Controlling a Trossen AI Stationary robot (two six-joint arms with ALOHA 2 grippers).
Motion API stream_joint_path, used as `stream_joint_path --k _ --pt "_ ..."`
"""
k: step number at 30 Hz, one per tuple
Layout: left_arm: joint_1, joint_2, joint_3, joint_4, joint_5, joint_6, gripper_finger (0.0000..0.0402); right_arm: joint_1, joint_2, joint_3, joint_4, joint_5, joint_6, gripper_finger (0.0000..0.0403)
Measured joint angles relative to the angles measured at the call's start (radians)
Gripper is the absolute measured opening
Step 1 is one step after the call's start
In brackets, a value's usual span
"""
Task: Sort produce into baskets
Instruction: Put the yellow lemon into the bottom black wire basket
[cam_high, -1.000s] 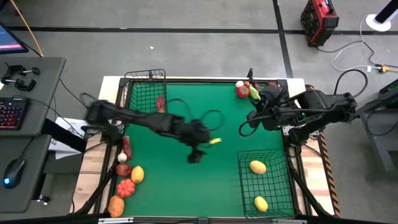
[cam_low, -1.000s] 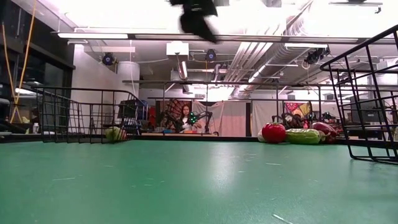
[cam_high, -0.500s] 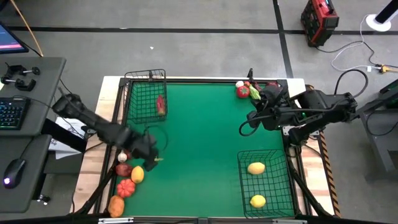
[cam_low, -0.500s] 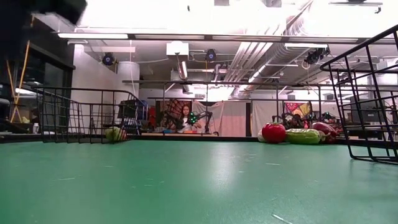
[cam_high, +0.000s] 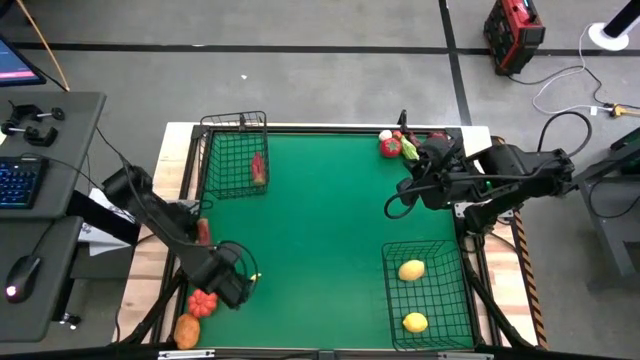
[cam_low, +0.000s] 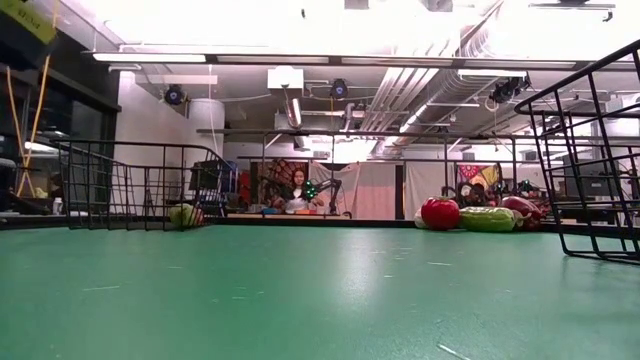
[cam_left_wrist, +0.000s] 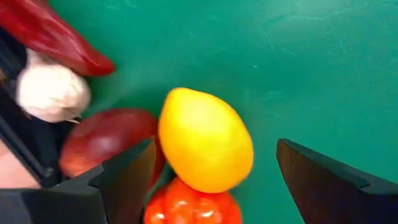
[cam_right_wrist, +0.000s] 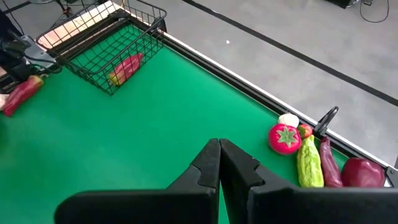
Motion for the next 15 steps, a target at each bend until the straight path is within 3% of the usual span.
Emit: stream_joint_path --k 4,15 --pt "-0.002 0.023 0.002 0.064 0.023 -0.019 0.0321 0.0 0.0 0.0 0.0 0.0 -0.001 0.0" --pt "-0.01 0.104 0.002 0.044 0.026 -0.077 0.0321 0.0 0.0 0.0 0.0 0.001 -0.005 0.0"
